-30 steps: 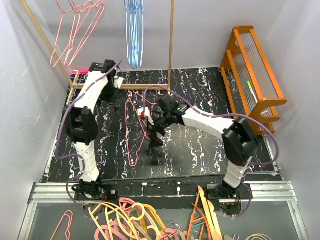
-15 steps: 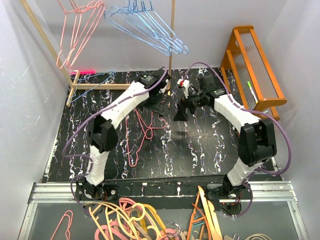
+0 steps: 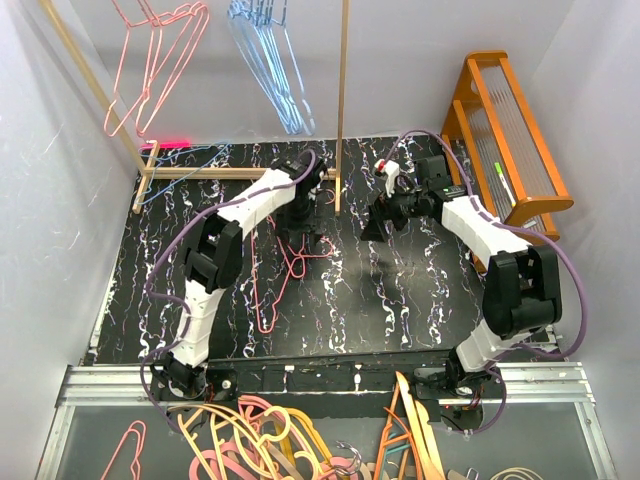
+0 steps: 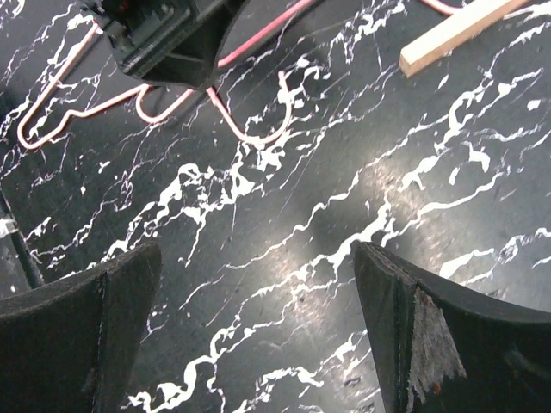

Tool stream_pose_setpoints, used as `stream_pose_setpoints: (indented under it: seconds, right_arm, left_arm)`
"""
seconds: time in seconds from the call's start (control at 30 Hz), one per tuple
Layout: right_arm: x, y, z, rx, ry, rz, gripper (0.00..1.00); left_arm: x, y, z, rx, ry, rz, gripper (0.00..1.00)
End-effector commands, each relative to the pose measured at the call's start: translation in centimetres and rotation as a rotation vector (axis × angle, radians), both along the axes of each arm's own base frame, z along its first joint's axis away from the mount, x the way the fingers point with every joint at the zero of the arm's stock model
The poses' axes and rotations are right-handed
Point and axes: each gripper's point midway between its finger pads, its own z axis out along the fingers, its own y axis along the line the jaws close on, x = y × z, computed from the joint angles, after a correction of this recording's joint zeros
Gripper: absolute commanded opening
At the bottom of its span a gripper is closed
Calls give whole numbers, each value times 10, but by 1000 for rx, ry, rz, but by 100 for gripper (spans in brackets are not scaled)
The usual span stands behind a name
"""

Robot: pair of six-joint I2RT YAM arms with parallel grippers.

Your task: Organize the hangers

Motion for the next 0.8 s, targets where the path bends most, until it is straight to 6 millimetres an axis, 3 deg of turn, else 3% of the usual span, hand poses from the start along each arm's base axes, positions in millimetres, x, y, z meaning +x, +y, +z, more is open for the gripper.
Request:
stream_pose_setpoints:
  seconds: [0.0, 0.17, 0.37, 0.57, 0.77]
  right_arm:
    - [-8, -6, 19, 7, -53, -37, 99]
    - [-14, -7, 10, 12, -32, -53, 99]
    - [-15, -7, 5, 17, -27, -59, 99]
    - [-23, -7, 0, 27, -14, -57, 99]
    - [-28, -8, -4, 33, -9, -70, 99]
  left_arm:
    - [-34, -2, 2, -76, 72, 16, 67]
    - [-56, -2, -7, -32, 83, -67, 65]
    - [-63, -11, -10, -20, 75, -97, 66]
    - [-54, -21, 6, 4, -27, -161, 66]
    - [-65, -14, -13, 46, 34, -149, 66]
